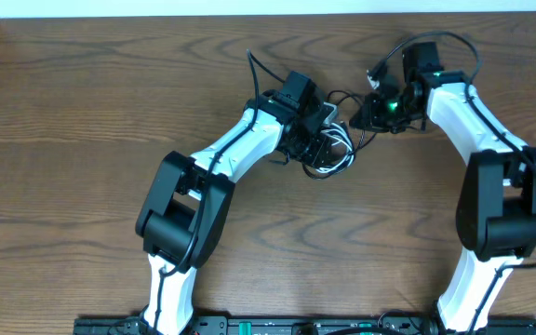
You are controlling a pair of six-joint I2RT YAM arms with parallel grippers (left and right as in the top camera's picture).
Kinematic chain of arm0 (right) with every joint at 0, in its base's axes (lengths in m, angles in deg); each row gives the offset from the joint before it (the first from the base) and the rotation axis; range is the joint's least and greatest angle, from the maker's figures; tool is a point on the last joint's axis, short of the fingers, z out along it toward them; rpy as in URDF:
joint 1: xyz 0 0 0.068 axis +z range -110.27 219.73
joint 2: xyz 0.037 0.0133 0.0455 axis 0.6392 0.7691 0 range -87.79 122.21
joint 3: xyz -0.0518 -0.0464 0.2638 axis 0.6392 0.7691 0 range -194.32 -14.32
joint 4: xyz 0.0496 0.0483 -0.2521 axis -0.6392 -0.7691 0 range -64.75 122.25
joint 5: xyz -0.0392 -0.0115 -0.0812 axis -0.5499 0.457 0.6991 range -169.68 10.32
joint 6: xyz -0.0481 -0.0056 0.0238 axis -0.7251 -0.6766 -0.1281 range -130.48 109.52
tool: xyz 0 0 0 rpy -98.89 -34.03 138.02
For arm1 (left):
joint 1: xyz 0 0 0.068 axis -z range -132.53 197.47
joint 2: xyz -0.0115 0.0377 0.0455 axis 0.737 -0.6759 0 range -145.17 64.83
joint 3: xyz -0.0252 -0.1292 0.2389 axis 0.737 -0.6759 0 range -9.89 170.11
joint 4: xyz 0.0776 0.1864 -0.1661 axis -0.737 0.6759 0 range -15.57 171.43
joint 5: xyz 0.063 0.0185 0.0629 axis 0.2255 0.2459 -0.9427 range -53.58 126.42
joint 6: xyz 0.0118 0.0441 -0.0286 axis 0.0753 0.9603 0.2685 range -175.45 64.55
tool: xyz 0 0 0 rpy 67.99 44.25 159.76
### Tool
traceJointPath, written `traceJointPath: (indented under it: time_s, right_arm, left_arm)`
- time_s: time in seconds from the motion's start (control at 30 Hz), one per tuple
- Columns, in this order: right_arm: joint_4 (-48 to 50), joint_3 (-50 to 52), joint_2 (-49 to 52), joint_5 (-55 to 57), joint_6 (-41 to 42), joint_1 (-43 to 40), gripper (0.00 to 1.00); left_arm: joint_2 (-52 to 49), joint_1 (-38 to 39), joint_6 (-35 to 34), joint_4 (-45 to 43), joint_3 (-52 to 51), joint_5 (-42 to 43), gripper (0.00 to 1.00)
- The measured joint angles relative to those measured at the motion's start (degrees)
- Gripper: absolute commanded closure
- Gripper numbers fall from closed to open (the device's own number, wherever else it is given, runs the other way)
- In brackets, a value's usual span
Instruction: Untangle cables
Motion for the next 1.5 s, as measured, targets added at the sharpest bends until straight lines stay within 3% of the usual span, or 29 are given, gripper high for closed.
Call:
traceJointPath:
  time_s: [0.5, 1.2, 1.5]
  right_arm:
    - [-3.15, 0.02, -0.28, 1.09, -2.14, -0.28, 0.99]
    - [-3.41, 0.00, -0.31, 1.62, -2.36, -1.07, 0.99]
    - [-3.78, 0.02, -0.28, 1.57, -2.86, -1.03, 0.99]
  left_arm:
    - [-2.45, 0.39, 4.63, -11.08, 0.00, 10.10, 0.51]
    - [-2.69, 4.02, 10.05, -16.98, -0.28, 3.78, 0.56]
    - [-2.71, 5.18, 11.23, -25.46, -5.33, 3.61, 0.60]
